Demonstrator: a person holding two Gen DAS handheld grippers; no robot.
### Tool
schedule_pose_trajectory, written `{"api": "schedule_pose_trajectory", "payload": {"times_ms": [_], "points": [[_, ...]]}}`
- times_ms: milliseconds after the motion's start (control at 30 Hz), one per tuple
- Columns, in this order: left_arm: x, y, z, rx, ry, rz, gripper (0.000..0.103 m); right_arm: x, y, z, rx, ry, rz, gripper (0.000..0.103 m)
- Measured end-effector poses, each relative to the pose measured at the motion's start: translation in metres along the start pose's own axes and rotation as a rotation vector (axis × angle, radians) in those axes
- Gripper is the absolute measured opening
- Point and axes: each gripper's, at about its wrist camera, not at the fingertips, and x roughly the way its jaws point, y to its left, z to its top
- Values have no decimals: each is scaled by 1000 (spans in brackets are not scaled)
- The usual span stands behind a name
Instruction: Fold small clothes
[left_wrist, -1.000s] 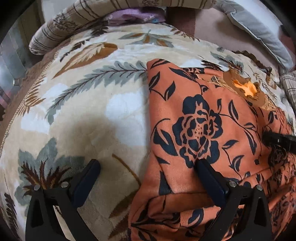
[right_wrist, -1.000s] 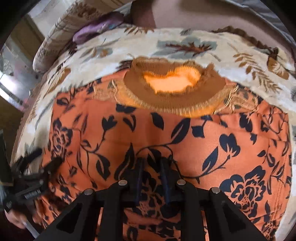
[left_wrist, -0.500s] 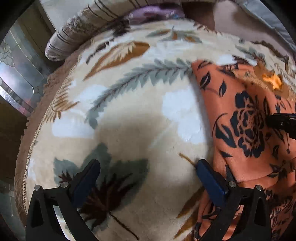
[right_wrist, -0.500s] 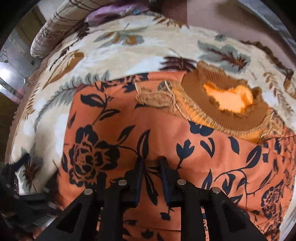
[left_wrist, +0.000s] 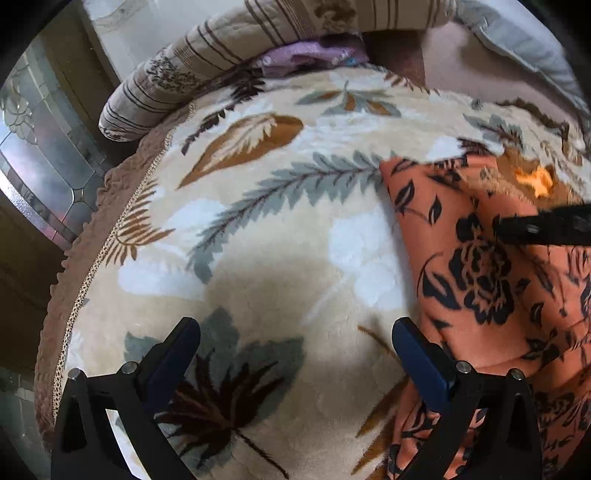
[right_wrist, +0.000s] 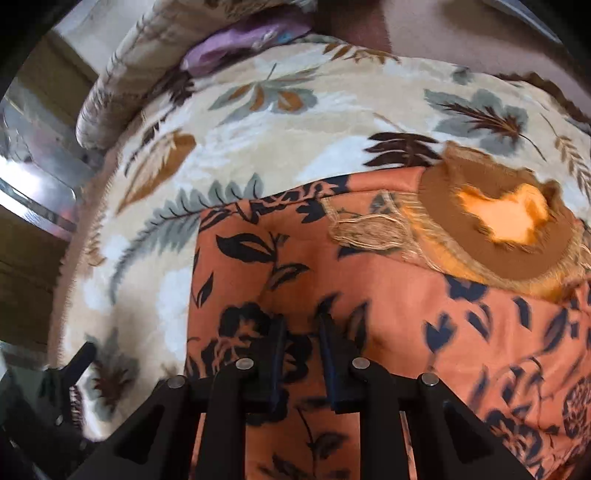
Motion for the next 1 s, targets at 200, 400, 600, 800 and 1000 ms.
{"api": "schedule_pose_trajectory", "payload": {"times_ms": [200,400,600,800,1000], "points": [[-17,-2,5,-20,-94,-26,103,-37,-48,-25,19,-53,-111,21],[-36,-5,9,-34,-213,-53,103,-25,-80,-58,50,-13,-144,22],[-40,-13,10,-11,-250,-47,103,-44,-70,-64,-10,-48,-119,22],[-37,-22,10,6,-246,-46,103,-27,-79,-71,5,-35,-128,22],[-34,-28,9,23,-238,-43,103,-37,-80,-78,-39,14,-98,22]]}}
